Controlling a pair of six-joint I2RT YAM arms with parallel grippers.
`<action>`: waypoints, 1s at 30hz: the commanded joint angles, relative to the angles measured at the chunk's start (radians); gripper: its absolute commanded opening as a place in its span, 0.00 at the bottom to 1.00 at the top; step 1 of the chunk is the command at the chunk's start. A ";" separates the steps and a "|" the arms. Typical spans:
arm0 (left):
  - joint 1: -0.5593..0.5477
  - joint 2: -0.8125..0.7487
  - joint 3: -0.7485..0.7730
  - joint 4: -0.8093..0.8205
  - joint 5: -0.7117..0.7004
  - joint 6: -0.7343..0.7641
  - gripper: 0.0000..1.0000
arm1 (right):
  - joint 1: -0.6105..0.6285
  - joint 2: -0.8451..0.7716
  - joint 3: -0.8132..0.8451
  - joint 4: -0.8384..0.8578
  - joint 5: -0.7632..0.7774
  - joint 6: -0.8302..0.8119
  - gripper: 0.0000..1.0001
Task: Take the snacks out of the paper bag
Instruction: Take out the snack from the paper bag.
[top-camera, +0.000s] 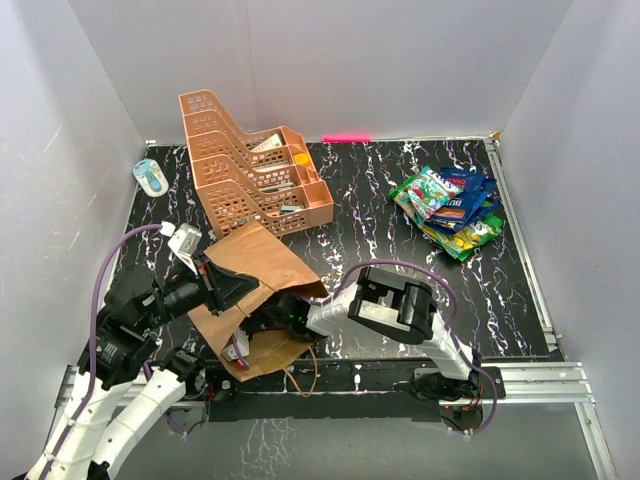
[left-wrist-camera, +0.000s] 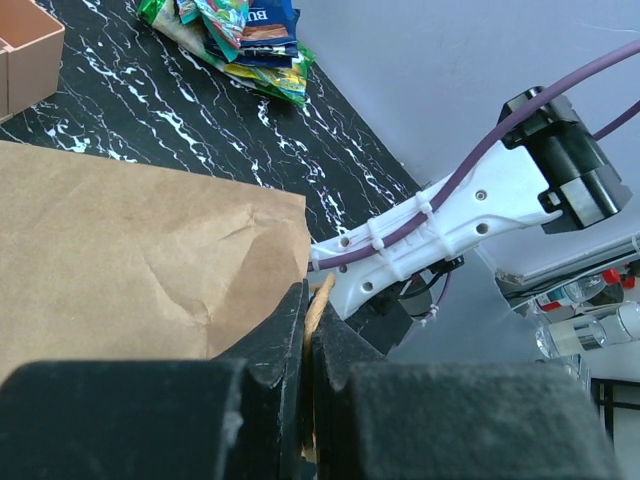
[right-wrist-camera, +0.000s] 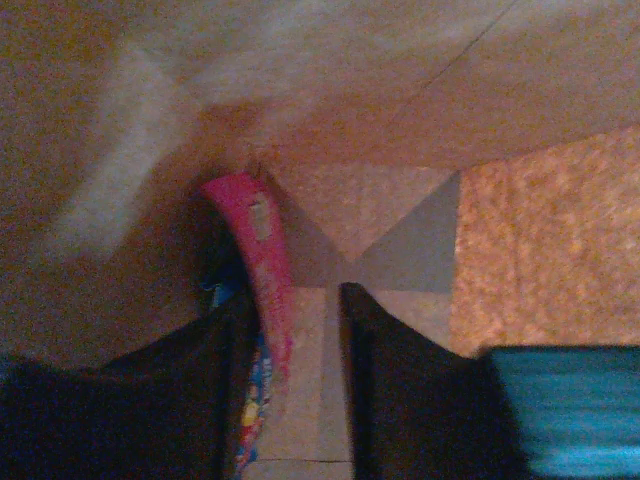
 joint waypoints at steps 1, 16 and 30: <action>-0.001 -0.004 0.040 0.006 0.017 0.013 0.00 | -0.001 0.021 0.042 0.121 0.035 0.030 0.29; -0.001 -0.074 0.037 -0.063 -0.173 0.058 0.00 | -0.002 -0.444 -0.431 0.146 0.007 0.379 0.08; -0.001 -0.050 0.027 -0.066 -0.203 0.073 0.00 | -0.004 -0.774 -0.522 0.006 0.085 0.850 0.08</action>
